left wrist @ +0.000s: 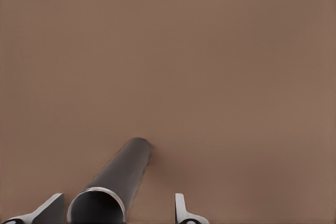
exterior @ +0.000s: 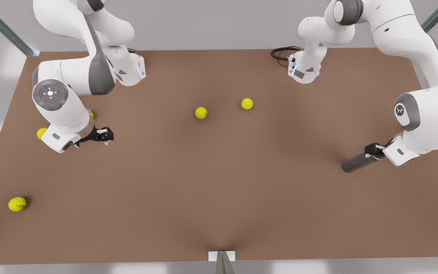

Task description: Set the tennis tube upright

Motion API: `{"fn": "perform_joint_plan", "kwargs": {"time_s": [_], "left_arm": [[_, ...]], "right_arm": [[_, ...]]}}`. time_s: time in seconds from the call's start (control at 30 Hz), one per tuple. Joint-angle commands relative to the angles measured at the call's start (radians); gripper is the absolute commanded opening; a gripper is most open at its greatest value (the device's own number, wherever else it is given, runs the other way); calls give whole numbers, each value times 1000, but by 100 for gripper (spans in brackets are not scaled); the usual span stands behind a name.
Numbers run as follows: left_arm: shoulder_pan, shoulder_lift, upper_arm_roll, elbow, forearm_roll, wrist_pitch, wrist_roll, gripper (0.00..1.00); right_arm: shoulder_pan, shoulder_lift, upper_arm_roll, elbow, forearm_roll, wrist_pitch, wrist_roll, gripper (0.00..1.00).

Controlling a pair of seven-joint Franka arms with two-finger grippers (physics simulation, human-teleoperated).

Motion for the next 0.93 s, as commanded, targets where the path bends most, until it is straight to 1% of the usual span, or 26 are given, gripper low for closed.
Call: {"fn": "perform_joint_plan", "kwargs": {"time_s": [0.0,0.07,0.1,0.13,0.17,0.2,0.23,0.3,0.4,0.5,0.9], "left_arm": [[0,0,-1,0,1,-2,0,100],[2,0,-1,40,1,-33,-5,100],[42,-2,-80,74,1,-79,-109,100],[69,-8,-130,108,3,-129,-192,100],[69,-26,-135,109,13,-152,-212,100],[95,-49,-184,109,38,-162,-251,100],[105,-63,-210,105,44,-177,-296,100],[105,-117,-210,77,46,-183,-296,100],[103,-140,-210,60,44,-183,-296,100],[105,-115,-210,51,44,-183,-288,100],[106,-117,-210,51,44,-200,-288,100]], "right_arm": [[0,0,0,0,0,0,0,100],[0,0,0,0,0,0,0,100],[0,0,0,0,0,0,1,100],[0,0,0,0,0,0,1,100],[0,0,0,0,0,0,1,100],[0,0,0,0,0,0,1,100],[-8,1,0,0,0,0,0,100],[0,1,0,0,0,0,0,100],[5,3,0,0,0,0,1,100],[5,6,5,0,0,0,1,100],[3,6,0,0,-2,3,1,100]]}}
